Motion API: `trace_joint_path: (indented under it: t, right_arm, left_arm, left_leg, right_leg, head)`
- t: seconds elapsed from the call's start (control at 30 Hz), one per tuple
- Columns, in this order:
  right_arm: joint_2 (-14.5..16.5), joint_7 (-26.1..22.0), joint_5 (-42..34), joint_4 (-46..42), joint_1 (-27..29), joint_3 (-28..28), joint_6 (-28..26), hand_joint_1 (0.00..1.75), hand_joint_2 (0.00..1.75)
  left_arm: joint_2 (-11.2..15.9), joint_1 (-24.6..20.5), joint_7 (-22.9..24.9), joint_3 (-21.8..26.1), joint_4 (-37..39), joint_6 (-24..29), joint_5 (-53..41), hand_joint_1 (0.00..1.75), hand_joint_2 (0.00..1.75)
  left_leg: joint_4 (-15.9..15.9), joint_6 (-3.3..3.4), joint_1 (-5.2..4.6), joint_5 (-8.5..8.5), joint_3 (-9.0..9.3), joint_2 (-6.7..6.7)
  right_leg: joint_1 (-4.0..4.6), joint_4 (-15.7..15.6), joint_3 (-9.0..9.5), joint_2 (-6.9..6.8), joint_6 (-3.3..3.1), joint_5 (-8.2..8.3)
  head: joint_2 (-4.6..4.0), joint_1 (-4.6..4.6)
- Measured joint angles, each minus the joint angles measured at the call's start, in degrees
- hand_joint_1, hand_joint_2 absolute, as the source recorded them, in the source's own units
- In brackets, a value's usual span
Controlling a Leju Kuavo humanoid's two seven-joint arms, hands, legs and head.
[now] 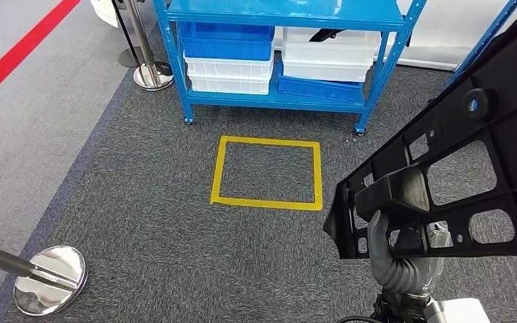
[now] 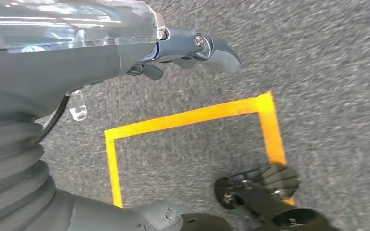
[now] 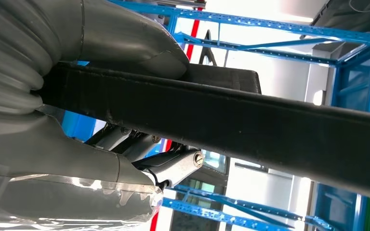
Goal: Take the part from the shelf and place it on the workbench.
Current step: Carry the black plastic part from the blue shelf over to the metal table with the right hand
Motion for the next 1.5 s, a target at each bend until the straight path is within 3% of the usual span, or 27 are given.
trace_joint_path:
  t: [0.07,0.1,0.17,0.2,0.27,0.33,0.37,0.43,0.47,0.5,0.57,0.6,0.67,0.7,0.73,0.77,0.83,0.87,0.93,0.97,1.0,1.03,1.1,1.17,1.3,1.4,1.5]
  right_arm:
    - [0.0,-0.01,0.0,0.0,-0.33,-0.01,-0.03,1.75,1.75]
    - [-0.01,-0.02,0.0,0.0,-0.44,-0.02,-0.07,1.75,1.75]
    - [-0.02,-0.04,0.02,0.01,-0.46,-0.04,-0.12,1.75,1.75]
    - [-0.02,-0.06,0.05,0.02,-0.45,-0.04,-0.14,1.75,1.75]
    - [0.01,-0.07,0.18,0.02,-0.47,-0.04,-0.2,1.75,1.75]
    - [0.03,-0.09,0.39,0.02,-0.43,-0.04,-0.45,1.75,1.75]
    - [0.04,-0.11,0.51,0.02,-0.41,-0.04,-0.62,1.75,1.75]
    - [0.04,-0.11,0.72,0.02,-0.39,-0.05,-0.88,1.75,1.75]
    - [0.04,-0.11,0.81,0.02,-0.38,-0.06,-0.98,1.75,1.75]
    - [0.04,-0.11,0.9,0.02,-0.35,-0.07,-1.06,1.75,1.75]
    - [0.04,-0.11,1.02,0.02,-0.27,-0.08,-1.2,1.75,1.75]
    - [0.05,-0.11,1.07,0.02,-0.24,-0.08,-1.25,1.75,1.75]
    - [0.05,-0.11,1.17,0.02,-0.14,-0.09,-1.31,1.75,1.75]
    - [0.05,-0.1,1.24,0.02,-0.04,-0.09,-1.36,1.75,1.75]
    - [0.05,-0.08,1.36,0.02,0.08,-0.09,-1.43,1.75,1.75]
    - [0.04,-0.04,1.54,0.02,0.21,-0.09,-1.5,1.75,1.75]
    - [0.04,0.07,2.11,0.02,0.55,-0.09,-1.65,1.75,1.75]
    - [0.04,0.12,2.45,0.02,0.79,-0.09,-1.72,1.75,1.75]
    - [0.04,0.16,3.18,0.02,1.32,-0.09,-2.05,1.75,1.75]
    - [0.04,0.13,3.58,0.02,1.55,-0.09,-2.34,1.75,1.75]
    - [0.04,0.07,3.95,-0.01,1.72,-0.09,-2.64,1.75,1.75]
    - [0.04,-0.02,4.33,-0.07,1.82,-0.09,-2.9,1.75,1.75]
    - [0.04,-0.16,4.82,-0.26,1.94,-0.09,-3.15,1.75,1.75]
    - [0.05,-0.26,5.02,-0.4,2.22,-0.09,-3.34,1.75,1.75]
    - [0.07,-0.36,5.52,-0.52,2.66,-0.08,-3.72,1.75,1.75]
    - [0.07,-0.36,6.4,-0.53,3.01,-0.09,-4.48,1.75,1.75]
    - [0.07,-0.39,6.42,-0.61,3.5,-0.14,-5.25,1.75,1.75]
  left_arm:
    - [0.0,0.03,-0.02,0.0,0.0,-0.01,-0.09,0.0,1.75]
    - [0.0,0.03,-0.03,0.0,0.0,-0.01,-0.13,0.0,1.75]
    - [0.0,0.18,-0.06,0.02,0.0,0.0,-0.21,0.0,1.75]
    - [0.0,0.27,-0.06,0.04,0.0,0.0,-0.23,0.0,1.75]
    - [0.0,0.47,-0.02,0.07,0.0,0.0,-0.27,0.0,1.75]
    - [0.0,0.57,0.03,0.1,0.0,-0.01,-0.35,0.0,1.75]
    - [0.0,0.56,0.04,0.12,0.0,-0.01,-0.41,0.0,1.75]
    - [0.01,0.5,0.05,0.15,0.0,-0.02,-0.55,0.0,1.75]
    - [0.01,0.47,0.06,0.15,0.0,-0.02,-0.62,0.0,1.75]
    - [0.05,0.4,0.07,0.15,-0.01,-0.02,-0.7,0.0,1.75]
    - [0.14,0.16,0.05,0.15,-0.04,-0.03,-0.87,0.0,1.75]
    - [0.18,0.07,0.05,0.16,-0.05,-0.05,-0.95,0.0,1.75]
    - [0.16,0.05,0.04,0.16,-0.04,-0.1,-1.02,0.0,1.75]
    - [0.13,0.04,0.03,0.17,-0.03,-0.14,-1.03,0.0,1.75]
    - [0.11,0.07,0.05,0.19,-0.03,-0.16,-1.03,0.0,1.75]
    - [0.09,0.12,0.2,0.24,-0.02,-0.17,-1.04,0.0,1.75]
    - [0.11,0.21,0.86,0.5,-0.02,-0.13,-1.16,0.0,1.75]
    - [0.1,0.23,1.25,0.66,-0.02,-0.09,-1.31,0.0,1.75]
    - [0.09,0.26,1.62,0.93,-0.02,-0.02,-1.59,0.0,1.75]
    - [0.08,0.28,1.67,1.04,-0.02,0.03,-1.7,0.0,1.75]
    - [0.05,0.3,1.69,1.12,-0.02,0.05,-1.75,0.0,1.75]
    - [0.02,0.33,1.71,1.18,-0.02,0.08,-1.8,0.0,1.75]
    - [-0.04,0.35,1.73,1.24,-0.02,0.1,-1.9,0.0,1.75]
    - [-0.03,0.37,1.74,1.28,-0.02,0.12,-2.02,0.0,1.75]
    - [-0.02,0.44,1.77,1.38,-0.02,0.15,-2.15,0.0,1.75]
    - [-0.03,0.52,1.77,1.52,-0.02,0.15,-2.21,0.0,1.75]
    - [0.12,0.54,1.77,1.65,-0.02,0.15,-2.28,0.0,1.75]
  left_leg:
    - [0.86,-0.65,-0.09,0.84,-1.28,-0.08]
    - [0.96,-1.01,-0.09,1.37,-1.68,-0.1]
    - [0.99,-1.77,0.06,2.08,-2.39,-0.16]
    - [1.58,-2.13,0.17,1.06,-2.9,-0.21]
    - [5.61,-2.68,0.34,-4.1,-4.25,-0.3]
    - [12.48,-3.0,0.42,-9.27,-5.35,-0.33]
    - [15.25,-3.1,0.45,-9.87,-5.29,-0.34]
    - [16.2,-3.1,0.49,-7.22,-2.97,-0.34]
    - [13.96,-2.97,0.5,-5.5,-0.48,-0.38]
    - [10.1,-2.73,0.47,-5.02,2.88,-0.44]
    - [1.57,-2.01,0.22,-6.7,8.98,-0.57]
    - [-1.07,-1.58,0.01,-7.68,10.53,-0.61]
    - [-2.3,-0.65,-0.11,-7.18,10.28,-0.5]
    - [-2.43,-0.2,-0.04,-6.47,9.69,-0.4]
    - [-2.57,0.28,0.07,-5.7,8.94,-0.27]
    - [-2.67,0.66,0.17,-4.93,8.06,-0.14]
    - [-2.61,1.05,0.04,-3.5,6.13,-0.03]
    - [-2.54,1.04,-0.01,-2.79,5.19,0.02]
    - [-2.2,0.88,-0.08,-1.48,3.29,0.08]
    - [-1.93,0.74,-0.09,-0.93,2.39,0.09]
    - [-1.58,0.55,-0.09,-0.49,1.6,0.08]
    - [-1.13,0.33,-0.18,-0.18,0.89,0.05]
    - [-0.36,-0.3,-0.34,0.39,0.04,0.02]
    - [-0.37,-0.84,-0.39,0.75,-0.25,0.02]
    - [-0.82,0.78,-0.4,-0.5,-0.68,-0.07]
    - [-1.23,1.39,-0.33,1.97,-0.8,-0.15]
    - [-1.22,1.05,-0.35,2.7,-1.05,-0.19]
  right_leg:
    - [0.24,-7.38,4.91,0.04,-0.48,-2.06]
    - [0.46,-9.39,5.83,0.07,-0.81,-2.95]
    - [0.46,-10.07,5.1,0.0,-1.68,-2.35]
    - [0.41,-10.11,4.43,-0.09,-2.2,-1.63]
    - [0.3,-10.18,2.87,-0.3,-3.04,-0.14]
    - [0.46,-10.1,1.1,-0.35,-3.33,1.3]
    - [0.53,-10.0,0.08,-0.37,-3.32,2.07]
    - [0.6,-9.61,-2.13,-0.4,-3.14,3.55]
    - [0.59,-9.32,-3.17,-0.39,-2.99,4.21]
    - [0.6,-8.99,-4.03,-0.37,-2.78,4.8]
    - [0.64,-8.58,-4.99,-0.42,-2.15,5.93]
    - [0.62,-8.63,-5.13,-0.52,-1.78,6.57]
    - [0.47,-9.04,-5.3,-0.65,-1.04,7.77]
    - [0.39,-8.79,-5.63,-0.54,-0.75,7.26]
    - [0.33,-7.67,-6.18,-0.39,-0.53,5.52]
    - [0.25,-5.52,-6.91,-0.25,-0.37,2.73]
    - [0.18,1.15,-8.32,-0.15,-0.13,-2.91]
    - [0.16,4.36,-8.69,-0.15,-0.02,-3.73]
    - [0.16,6.8,-7.52,-0.15,-0.03,-1.37]
    - [0.16,5.2,-5.49,-0.15,-0.18,0.27]
    - [0.19,1.8,-2.42,-0.16,-0.44,0.95]
    - [0.3,-2.72,1.1,-0.17,-0.74,0.51]
    - [0.56,-9.51,5.7,-0.17,-1.3,-1.69]
    - [0.71,-11.45,6.31,-0.14,-1.61,-2.28]
    - [0.8,-11.87,5.83,-0.11,-2.05,-1.31]
    - [0.99,-11.69,5.58,-0.14,-2.51,-0.93]
    - [0.79,-11.54,5.32,-0.24,-2.41,-0.73]
  head:
    - [0.0,-0.01]
    - [0.0,-0.01]
    - [-0.01,0.05]
    - [-0.01,0.02]
    - [-0.01,-0.1]
    - [0.0,-0.21]
    - [0.0,-0.2]
    - [0.0,-0.19]
    - [0.0,-0.2]
    - [0.0,-0.22]
    - [0.0,-0.16]
    - [0.0,-0.17]
    - [0.0,-0.11]
    - [0.0,-0.12]
    - [0.0,0.0]
    - [0.0,0.07]
    - [0.0,0.26]
    - [0.0,0.29]
    - [0.0,0.37]
    - [0.0,0.38]
    - [0.0,0.39]
    - [0.0,0.4]
    - [0.0,0.4]
    - [0.0,0.42]
    - [0.0,0.37]
    - [0.0,0.4]
    - [0.0,0.37]
